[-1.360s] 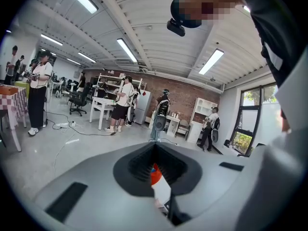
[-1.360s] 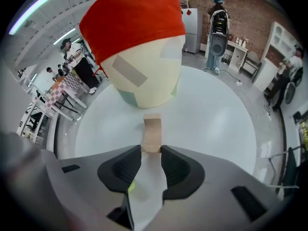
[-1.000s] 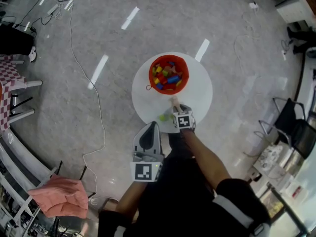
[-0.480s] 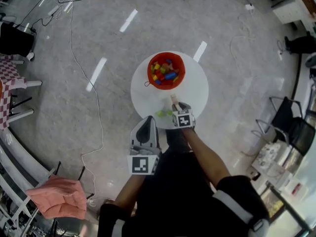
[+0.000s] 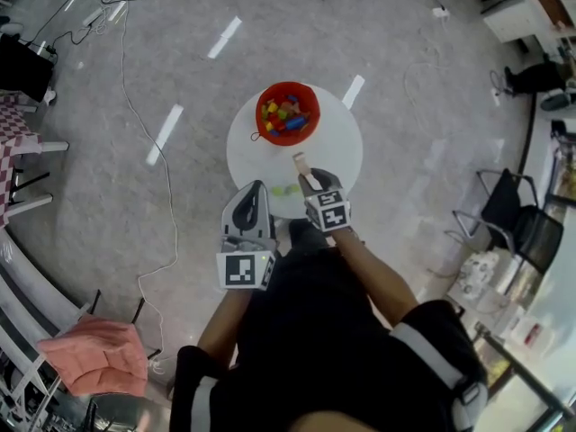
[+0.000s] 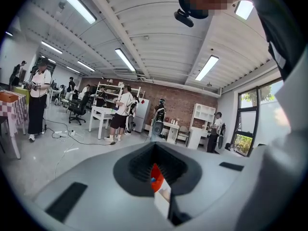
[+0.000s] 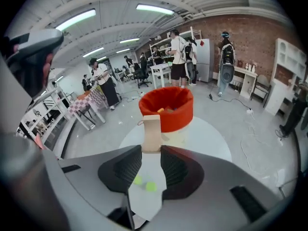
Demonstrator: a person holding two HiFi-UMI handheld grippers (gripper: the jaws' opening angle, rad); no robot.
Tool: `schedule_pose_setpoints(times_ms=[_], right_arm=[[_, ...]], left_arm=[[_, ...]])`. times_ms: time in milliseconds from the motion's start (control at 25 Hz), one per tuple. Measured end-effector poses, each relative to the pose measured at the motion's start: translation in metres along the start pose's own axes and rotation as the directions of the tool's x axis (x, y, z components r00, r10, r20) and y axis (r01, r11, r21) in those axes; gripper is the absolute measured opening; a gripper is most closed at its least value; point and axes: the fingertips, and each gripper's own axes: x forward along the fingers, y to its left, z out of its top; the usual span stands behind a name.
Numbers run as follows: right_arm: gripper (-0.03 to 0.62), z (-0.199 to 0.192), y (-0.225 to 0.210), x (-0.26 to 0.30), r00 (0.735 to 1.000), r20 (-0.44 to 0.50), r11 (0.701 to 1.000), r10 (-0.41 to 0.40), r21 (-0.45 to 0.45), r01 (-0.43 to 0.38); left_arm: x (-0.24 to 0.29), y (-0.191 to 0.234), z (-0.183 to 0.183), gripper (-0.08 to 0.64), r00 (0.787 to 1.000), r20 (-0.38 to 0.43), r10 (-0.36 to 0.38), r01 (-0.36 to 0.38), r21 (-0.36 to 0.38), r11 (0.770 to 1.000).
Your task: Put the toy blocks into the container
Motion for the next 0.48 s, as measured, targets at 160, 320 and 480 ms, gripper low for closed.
schedule_pose_setpoints(times_ms=[160,320,480], right_arm=[[0.12,0.034,-0.003,-0.015,0.996,0.089,0.999,0.011,-0.038,-0.008],[0.12,0.071,-0.013,-0.007,0.991,0.137,0.998,-0.005,-0.062,0.014],[0.12,0.098,-0.026,0.017,0.988,0.151,0.997,-0.016,-0.07,0.027]], left_arm=[[-0.001,-0.008,0.008,-0.012,1.0,0.021,-0.013,0.013,0.006,1.0],[-0.003,-0.01,0.013,-0.012,0.999,0.036,-0.023,0.022,0.018,1.0],[-0.004,-0.012,0.012,-0.012,0.999,0.031,-0.025,0.025,0.004,1.0]])
